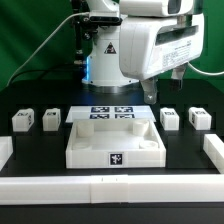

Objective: Assemble one leg

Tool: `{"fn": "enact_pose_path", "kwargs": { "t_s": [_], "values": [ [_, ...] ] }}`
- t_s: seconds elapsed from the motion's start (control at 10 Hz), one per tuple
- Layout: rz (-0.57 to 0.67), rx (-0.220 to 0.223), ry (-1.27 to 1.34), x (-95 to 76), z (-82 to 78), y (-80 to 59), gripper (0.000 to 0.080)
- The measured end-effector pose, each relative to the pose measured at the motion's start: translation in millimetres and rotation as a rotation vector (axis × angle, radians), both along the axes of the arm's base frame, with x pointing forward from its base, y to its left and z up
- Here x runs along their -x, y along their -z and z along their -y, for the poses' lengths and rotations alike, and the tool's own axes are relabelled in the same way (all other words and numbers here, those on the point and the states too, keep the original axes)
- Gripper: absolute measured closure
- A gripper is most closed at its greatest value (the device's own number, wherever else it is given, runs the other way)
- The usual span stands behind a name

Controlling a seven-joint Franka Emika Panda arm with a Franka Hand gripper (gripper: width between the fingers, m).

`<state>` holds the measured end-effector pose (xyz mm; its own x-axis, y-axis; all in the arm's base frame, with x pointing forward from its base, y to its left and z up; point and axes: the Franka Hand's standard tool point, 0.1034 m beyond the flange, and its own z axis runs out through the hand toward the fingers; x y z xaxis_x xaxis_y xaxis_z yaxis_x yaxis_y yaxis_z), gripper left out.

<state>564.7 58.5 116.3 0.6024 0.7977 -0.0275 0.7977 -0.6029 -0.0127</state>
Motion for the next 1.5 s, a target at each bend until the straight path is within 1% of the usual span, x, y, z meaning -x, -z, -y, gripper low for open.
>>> {"fn": "enact_pose_path", "kwargs": {
  "t_s": [0.6, 0.7, 0.8, 1.0, 1.2, 1.4, 1.5],
  "values": [
    [0.000, 0.000, 0.000, 0.0, 0.1, 0.1, 0.0150],
    [-0.003, -0.001, -0.063, 0.1, 3.6, 0.7, 0.0150],
    [-0.010, 0.000, -0.072, 1.4, 7.6, -0.3, 0.0150],
    [-0.035, -0.008, -0.362, 11.1, 25.2, -1.4, 0.0149],
    [-0.052, -0.025, -0.597, 19.2, 44.8, 3.0, 0.0150],
    [-0.057, -0.021, -0.706, 19.4, 47.7, 3.8, 0.0150],
    [-0.057, -0.020, -0.693, 19.5, 48.1, 4.0, 0.0150]
  ]
}}
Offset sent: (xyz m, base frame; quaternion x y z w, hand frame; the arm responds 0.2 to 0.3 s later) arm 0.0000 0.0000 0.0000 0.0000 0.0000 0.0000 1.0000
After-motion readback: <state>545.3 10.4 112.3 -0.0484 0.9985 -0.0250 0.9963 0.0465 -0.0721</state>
